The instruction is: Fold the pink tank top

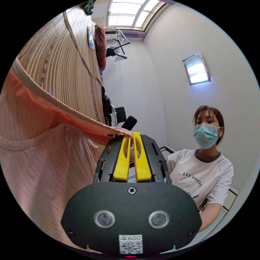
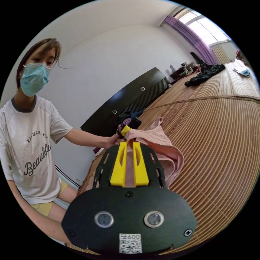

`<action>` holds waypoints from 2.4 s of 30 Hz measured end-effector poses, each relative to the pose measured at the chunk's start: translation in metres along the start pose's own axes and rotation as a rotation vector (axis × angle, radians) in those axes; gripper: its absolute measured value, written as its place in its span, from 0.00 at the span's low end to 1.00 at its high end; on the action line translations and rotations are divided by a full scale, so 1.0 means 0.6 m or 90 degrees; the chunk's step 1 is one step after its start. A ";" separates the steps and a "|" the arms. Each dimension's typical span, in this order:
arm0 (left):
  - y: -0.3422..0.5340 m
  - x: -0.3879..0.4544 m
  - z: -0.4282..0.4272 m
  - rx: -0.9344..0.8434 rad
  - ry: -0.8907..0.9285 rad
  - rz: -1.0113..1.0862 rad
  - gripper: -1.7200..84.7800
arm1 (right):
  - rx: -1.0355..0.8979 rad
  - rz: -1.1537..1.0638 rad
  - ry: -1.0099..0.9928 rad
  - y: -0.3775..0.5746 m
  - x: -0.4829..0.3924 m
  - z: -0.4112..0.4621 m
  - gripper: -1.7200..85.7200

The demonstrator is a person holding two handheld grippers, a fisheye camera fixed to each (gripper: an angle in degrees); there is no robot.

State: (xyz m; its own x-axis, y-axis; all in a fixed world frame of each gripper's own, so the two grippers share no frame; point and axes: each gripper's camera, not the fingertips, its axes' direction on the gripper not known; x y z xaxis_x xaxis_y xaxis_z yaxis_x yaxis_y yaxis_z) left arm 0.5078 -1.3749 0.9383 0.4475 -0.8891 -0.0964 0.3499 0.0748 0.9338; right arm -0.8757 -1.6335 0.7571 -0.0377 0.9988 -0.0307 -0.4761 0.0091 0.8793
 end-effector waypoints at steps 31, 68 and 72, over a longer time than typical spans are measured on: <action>0.071 0.040 0.172 -0.075 -0.127 0.020 0.04 | -0.037 -0.023 0.005 -0.015 -0.001 0.047 0.01; 0.149 -0.081 0.203 0.079 -0.628 -0.029 0.11 | 0.002 0.091 0.077 -0.162 0.161 0.036 0.01; 0.190 -0.067 0.239 0.104 -0.625 0.045 0.05 | 0.005 0.087 0.078 -0.171 0.167 0.049 0.01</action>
State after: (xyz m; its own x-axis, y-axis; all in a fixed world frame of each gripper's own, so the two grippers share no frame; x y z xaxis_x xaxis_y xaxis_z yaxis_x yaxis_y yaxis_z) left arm 0.4116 -1.3953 1.0983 -0.4422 -0.8696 0.2198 0.1988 0.1439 0.9694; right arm -0.8047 -1.5330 0.6779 -0.2085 0.9775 0.0320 -0.4519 -0.1253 0.8832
